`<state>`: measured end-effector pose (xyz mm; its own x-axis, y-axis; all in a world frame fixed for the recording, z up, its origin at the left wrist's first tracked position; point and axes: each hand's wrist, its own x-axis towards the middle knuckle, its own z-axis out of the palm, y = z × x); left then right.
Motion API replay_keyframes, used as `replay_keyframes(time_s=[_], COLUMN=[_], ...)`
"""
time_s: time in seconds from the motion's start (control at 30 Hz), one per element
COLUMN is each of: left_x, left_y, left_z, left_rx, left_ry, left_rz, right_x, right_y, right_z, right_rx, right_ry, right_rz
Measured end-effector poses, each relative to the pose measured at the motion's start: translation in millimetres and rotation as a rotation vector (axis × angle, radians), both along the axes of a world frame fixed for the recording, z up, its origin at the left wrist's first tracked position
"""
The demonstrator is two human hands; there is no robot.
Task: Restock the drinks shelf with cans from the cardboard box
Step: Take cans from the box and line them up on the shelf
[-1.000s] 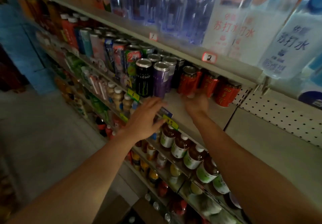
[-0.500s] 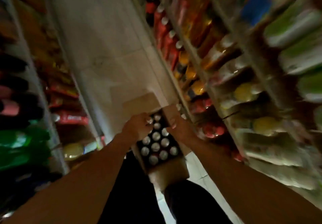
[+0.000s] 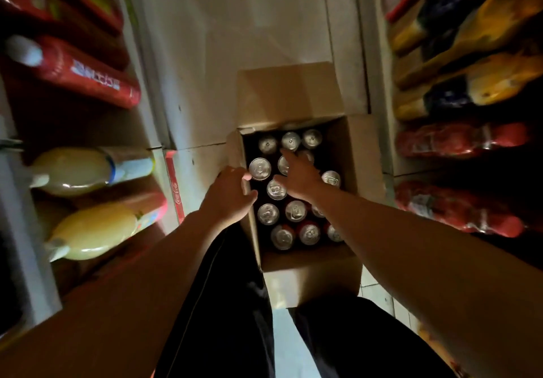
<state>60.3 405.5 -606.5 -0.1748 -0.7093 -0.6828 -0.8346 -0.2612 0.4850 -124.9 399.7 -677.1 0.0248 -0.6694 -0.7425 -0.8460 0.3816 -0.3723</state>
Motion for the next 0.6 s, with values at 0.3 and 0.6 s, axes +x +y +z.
replay_keyframes(time_s=[0.3, 0.6], left_x=[4.7, -74.9], left_y=[6.3, -105.2], left_z=[-8.7, 210.8], left_rx=[-0.045, -0.016], left_ry=[0.076, 0.424], left_rz=[0.080, -0.309], right_x=[-0.9, -68.7], right_y=[-7.8, -49.6], right_z=[-3.0, 286.2], right_rx=[-0.141, -0.284], right_ry=[-0.053, -0.552], right_rz=[-0.139, -0.676])
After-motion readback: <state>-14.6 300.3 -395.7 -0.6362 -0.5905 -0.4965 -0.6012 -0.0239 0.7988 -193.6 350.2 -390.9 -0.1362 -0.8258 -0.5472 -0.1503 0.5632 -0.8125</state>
